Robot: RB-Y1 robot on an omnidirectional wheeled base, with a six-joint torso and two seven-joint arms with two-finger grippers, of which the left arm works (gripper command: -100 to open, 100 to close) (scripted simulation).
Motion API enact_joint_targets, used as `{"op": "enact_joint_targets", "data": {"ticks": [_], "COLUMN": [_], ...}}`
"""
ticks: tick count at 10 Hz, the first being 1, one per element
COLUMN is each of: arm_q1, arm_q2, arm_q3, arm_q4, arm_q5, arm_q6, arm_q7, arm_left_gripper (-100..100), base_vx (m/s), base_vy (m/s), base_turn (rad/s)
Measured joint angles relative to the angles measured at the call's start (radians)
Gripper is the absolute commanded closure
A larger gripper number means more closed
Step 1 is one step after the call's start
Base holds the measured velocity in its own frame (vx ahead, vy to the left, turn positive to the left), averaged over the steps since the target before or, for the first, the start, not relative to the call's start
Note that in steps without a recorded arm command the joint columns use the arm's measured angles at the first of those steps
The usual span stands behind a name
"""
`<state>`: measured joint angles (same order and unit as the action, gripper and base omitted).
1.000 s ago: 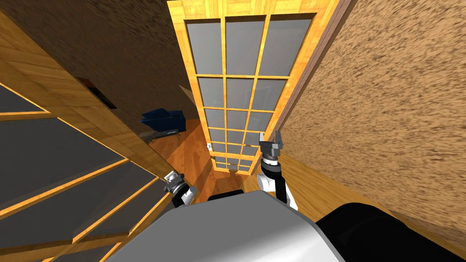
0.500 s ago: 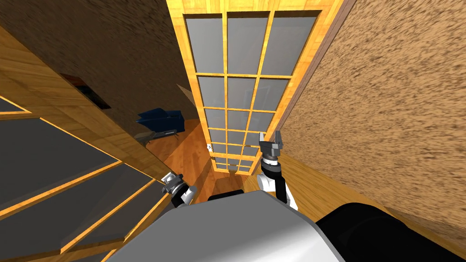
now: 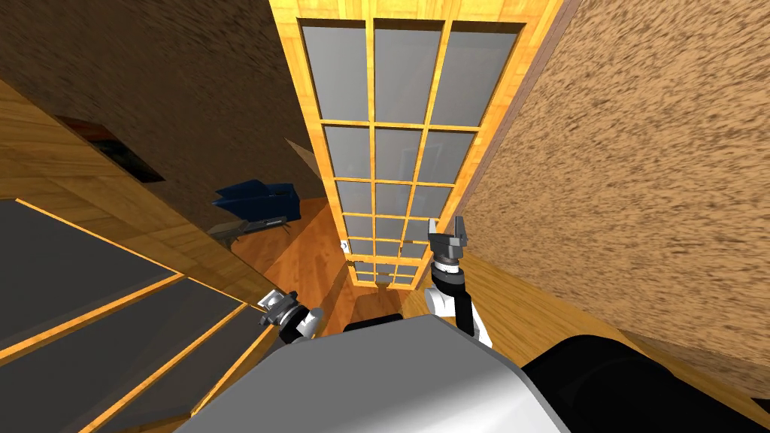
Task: Push the door open
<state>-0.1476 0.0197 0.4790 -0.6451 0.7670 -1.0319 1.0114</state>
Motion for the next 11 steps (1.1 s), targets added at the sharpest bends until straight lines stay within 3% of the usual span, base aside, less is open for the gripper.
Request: {"op": "enact_joint_targets", "data": {"ticks": [1, 2, 4, 5, 7, 8, 11], "arm_q1": [0.022, 0.009, 0.019, 0.016, 0.027, 0.017, 0.020], "arm_q2": [-0.013, -0.006, -0.023, -0.022, -0.035, -0.027, -0.044], "arm_q3": [0.020, 0.040, 0.081, 0.096, 0.136, 0.142, 0.195], "arm_q4": [-0.040, -0.014, -0.045, -0.027, -0.062, -0.035, -0.038], "arm_q5": [0.008, 0.014, 0.028, 0.032, 0.047, 0.048, 0.066], "arm_q6": [0.011, 0.000, -0.003, -0.019, -0.012, -0.026, -0.042], "arm_q7": [-0.014, -0.012, -0.032, -0.027, -0.047, -0.040, -0.051], "arm_left_gripper": [100, 100, 100, 100, 100, 100, 100], "base_vx": [0.052, 0.053, 0.076, 0.070, 0.048, 0.059, 0.066], "base_vy": [0.080, 0.078, 0.079, 0.068, 0.057, 0.055, 0.073], "base_turn": [-0.132, -0.138, -0.107, -0.100, -0.067, -0.103, -0.109]}}
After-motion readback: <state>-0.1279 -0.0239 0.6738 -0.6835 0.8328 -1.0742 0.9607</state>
